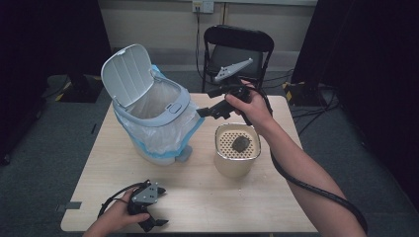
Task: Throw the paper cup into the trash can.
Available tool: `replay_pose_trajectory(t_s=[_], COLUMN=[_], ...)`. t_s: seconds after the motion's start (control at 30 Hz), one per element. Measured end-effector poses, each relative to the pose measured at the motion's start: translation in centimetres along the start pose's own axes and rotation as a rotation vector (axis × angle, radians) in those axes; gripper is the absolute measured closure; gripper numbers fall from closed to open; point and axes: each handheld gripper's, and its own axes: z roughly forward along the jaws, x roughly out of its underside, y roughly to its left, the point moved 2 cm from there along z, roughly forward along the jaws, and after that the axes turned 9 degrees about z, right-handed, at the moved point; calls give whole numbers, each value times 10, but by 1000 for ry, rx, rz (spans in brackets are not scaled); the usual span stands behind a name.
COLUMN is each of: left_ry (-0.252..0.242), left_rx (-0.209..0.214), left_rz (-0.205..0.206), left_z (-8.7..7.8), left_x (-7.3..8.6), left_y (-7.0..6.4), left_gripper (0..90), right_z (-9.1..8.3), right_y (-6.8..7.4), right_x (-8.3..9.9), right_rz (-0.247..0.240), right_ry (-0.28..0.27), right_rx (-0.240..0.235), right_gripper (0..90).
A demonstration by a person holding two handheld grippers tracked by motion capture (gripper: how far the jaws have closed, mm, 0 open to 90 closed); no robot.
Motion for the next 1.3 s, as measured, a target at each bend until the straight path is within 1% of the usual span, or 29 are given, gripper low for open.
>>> replay_pose_trajectory(t_s=[0.07, 0.1, 0.13, 0.17, 0.2, 0.43, 0.6, 0.73, 1.07, 1.3], left_ry=[-4, 5, -5, 4, -2, 0, 3, -2, -6, -5], left_rx=[0, 0, 0, 1, 1, 0, 0, 2, 2, 0], left_rz=[-1, 1, -1, 2, 0, 0, 1, 0, -1, -1], left_z=[0, 0, 0, 0, 0, 0, 0, 0, 0, 0], left_x=[0, 0, 0, 0, 0, 0, 0, 0, 0, 0], left_y=[0, 0, 0, 0, 0, 0, 0, 0, 0, 0], left_gripper=[0, 0, 0, 0, 0, 0, 0, 0, 0, 0], right_z=[-2, -4, -5, -6, -8, -19, -28, -33, -45, -53], right_y=[0, 0, 0, 1, 1, 0, -2, -2, -5, -5], right_x=[5, 7, 10, 12, 14, 30, 37, 42, 57, 66], right_rz=[0, -1, 4, 5, 4, 5, 17, 16, 14, 16], right_ry=[0, -3, -2, 0, 0, 0, -12, -16, -8, -5], right_rx=[2, 2, 1, 1, 0, 3, 14, 18, 41, 42], right_gripper=[143, 143, 143, 143, 143, 143, 143, 143, 143, 143])
